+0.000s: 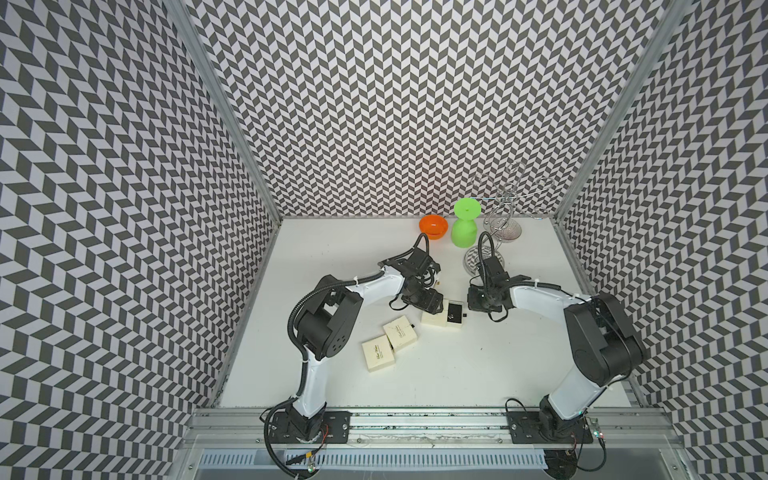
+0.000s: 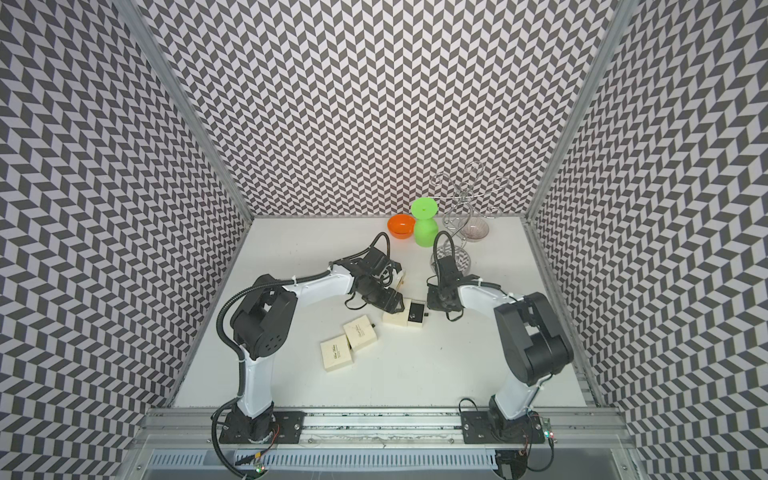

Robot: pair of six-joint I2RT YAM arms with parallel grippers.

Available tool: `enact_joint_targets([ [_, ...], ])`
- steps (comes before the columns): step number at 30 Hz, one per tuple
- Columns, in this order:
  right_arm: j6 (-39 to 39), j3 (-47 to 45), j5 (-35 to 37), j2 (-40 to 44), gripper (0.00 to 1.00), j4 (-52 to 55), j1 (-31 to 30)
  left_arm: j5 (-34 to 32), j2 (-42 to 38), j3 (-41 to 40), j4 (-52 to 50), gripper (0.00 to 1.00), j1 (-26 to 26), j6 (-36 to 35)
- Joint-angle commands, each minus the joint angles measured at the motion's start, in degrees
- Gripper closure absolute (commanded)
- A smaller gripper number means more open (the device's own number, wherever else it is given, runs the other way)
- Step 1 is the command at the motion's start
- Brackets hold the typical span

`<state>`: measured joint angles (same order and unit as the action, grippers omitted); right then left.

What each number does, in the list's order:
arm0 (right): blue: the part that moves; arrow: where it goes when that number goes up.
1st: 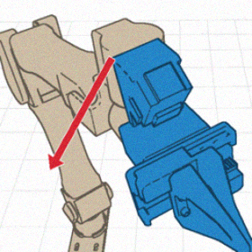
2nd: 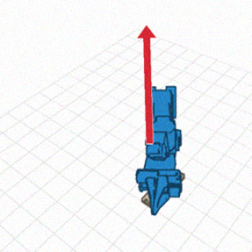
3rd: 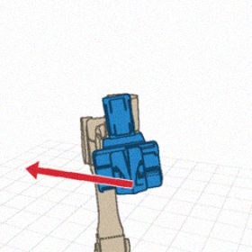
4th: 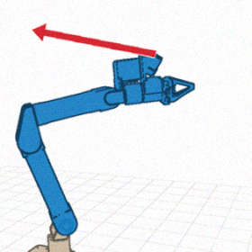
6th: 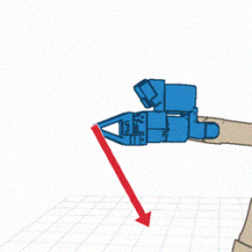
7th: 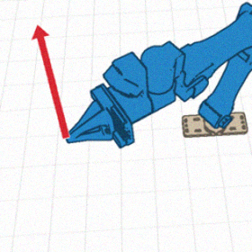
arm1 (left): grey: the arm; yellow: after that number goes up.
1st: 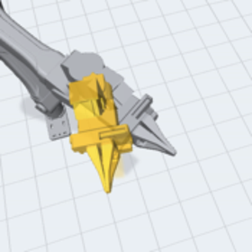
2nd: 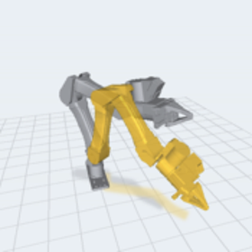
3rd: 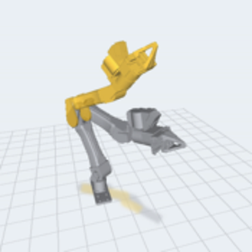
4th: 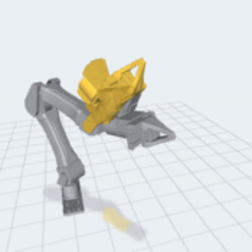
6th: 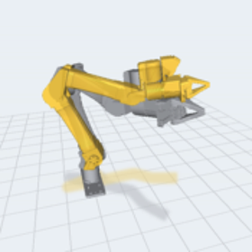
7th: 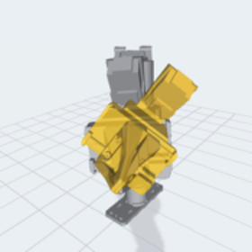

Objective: Take out the earrings from the drawer-style jewelry box
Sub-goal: Place the earring at the center of the board, then pick up the earring from the drawer.

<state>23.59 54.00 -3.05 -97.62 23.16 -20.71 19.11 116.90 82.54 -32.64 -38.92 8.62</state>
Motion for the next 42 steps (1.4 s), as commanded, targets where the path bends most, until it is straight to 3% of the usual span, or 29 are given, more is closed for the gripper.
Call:
enact_joint_targets([
  [1, 0.9, -0.5, 2.6, 0.3, 0.79, -2.8, -0.1, -3.0, 0.6, -0.9, -0.7, 0.21, -0.4, -0.7],
  [8, 0.8, -1.8, 4.3, 7.3, 0.73, -1.4, -0.9, -2.9, 0.7, -0.9, -0.6, 0.21, -0.4, -0.7],
  [16, -3.4, -0.7, -2.3, 12.4, 0.72, 2.0, -5.0, -3.1, 0.8, -0.9, -0.5, 0.22, -0.4, -0.4],
  [27, -4.6, 0.5, -7.0, 8.0, 0.72, 2.4, -10.5, -3.0, 0.9, -1.0, -0.5, 0.22, -0.4, -0.3],
  [42, -5.0, 1.5, -2.7, 4.4, 0.69, 3.5, -11.6, -3.1, 0.9, -1.1, -0.4, 0.22, -0.4, -0.4],
])
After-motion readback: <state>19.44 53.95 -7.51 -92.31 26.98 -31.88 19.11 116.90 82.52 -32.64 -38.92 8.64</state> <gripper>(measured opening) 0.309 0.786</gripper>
